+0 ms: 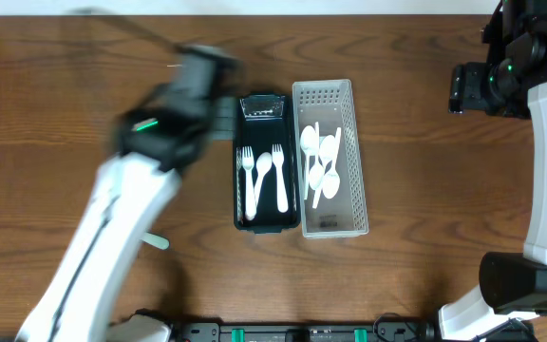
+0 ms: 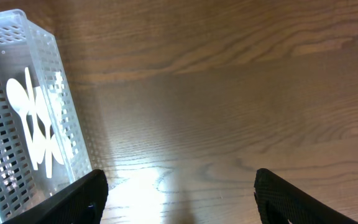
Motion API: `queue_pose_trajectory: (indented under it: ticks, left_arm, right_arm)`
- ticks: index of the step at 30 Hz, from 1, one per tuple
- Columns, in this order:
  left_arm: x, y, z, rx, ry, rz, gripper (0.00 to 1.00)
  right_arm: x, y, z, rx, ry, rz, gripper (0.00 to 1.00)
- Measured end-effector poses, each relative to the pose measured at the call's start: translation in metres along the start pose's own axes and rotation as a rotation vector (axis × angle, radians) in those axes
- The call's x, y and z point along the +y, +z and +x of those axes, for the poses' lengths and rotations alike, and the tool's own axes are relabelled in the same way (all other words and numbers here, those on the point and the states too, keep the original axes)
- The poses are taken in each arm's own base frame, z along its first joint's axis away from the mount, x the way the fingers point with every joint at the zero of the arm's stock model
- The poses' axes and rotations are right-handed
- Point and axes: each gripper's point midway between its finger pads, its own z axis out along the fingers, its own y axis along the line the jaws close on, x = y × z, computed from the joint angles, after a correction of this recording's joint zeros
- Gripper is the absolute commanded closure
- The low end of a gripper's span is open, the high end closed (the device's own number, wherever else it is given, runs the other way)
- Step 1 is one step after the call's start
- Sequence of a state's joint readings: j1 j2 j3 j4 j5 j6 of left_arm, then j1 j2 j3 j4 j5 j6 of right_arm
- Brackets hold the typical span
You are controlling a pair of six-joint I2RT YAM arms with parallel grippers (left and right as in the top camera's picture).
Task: Pack container
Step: 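Move left gripper to the pale green fork and grasp it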
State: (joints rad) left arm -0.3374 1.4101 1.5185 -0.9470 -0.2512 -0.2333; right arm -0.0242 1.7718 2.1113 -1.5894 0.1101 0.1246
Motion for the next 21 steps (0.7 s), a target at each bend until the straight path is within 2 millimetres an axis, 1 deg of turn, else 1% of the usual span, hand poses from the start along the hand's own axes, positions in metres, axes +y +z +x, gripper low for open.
queue_pose_trajectory:
  ticks: [1,2,3,4,5,7,8,10,13,15,16,21]
  left_arm:
    - [0.021,-0.011,0.002,0.0,-0.053,-0.042,0.37]
    - [0.058,-0.027,0.011,0.016,-0.165,-0.121,0.36]
    - [0.08,-0.036,0.021,0.036,-0.239,-0.176,0.32]
    - [0.105,-0.044,0.035,0.068,-0.339,-0.242,0.22]
    - [0.127,-0.05,0.053,0.11,-0.442,-0.314,0.16]
    - [0.157,-0.053,0.083,0.179,-0.619,-0.427,0.11]
    - [0.172,-0.05,0.097,0.203,-0.716,-0.484,0.09]
    - [0.189,-0.039,0.117,0.235,-0.84,-0.549,0.09]
    - [0.204,-0.007,0.148,0.274,-0.985,-0.586,0.08]
    - [0.208,0.015,0.167,0.299,-1.049,-0.584,0.08]
    - [0.209,0.029,0.182,0.323,-1.085,-0.582,0.08]
    - [0.208,0.069,0.231,0.417,-1.2,-0.561,0.08]
  right_arm:
    - [0.0,0.0,0.0,0.0,0.0,0.0,0.22]
    - [0.0,0.0,0.0,0.0,0.0,0.0,0.22]
    - [0.0,0.0,0.0,-0.001,0.0,0.0,0.22]
    - [0.0,0.0,0.0,-0.001,0.0,0.0,0.21]
    - [0.0,0.0,-0.001,-0.003,0.0,-0.001,0.22]
    - [0.0,0.0,-0.002,-0.008,0.001,-0.001,0.22]
    - [0.0,0.0,-0.002,-0.01,0.001,-0.001,0.22]
    - [0.0,0.0,-0.003,-0.012,0.001,-0.002,0.22]
    - [0.0,0.0,-0.003,-0.012,0.001,-0.002,0.22]
    - [0.0,0.0,-0.003,-0.012,0.001,-0.001,0.22]
    - [0.0,0.0,-0.003,-0.011,0.001,-0.001,0.22]
    - [0.0,0.0,-0.002,-0.008,0.001,-0.001,0.22]
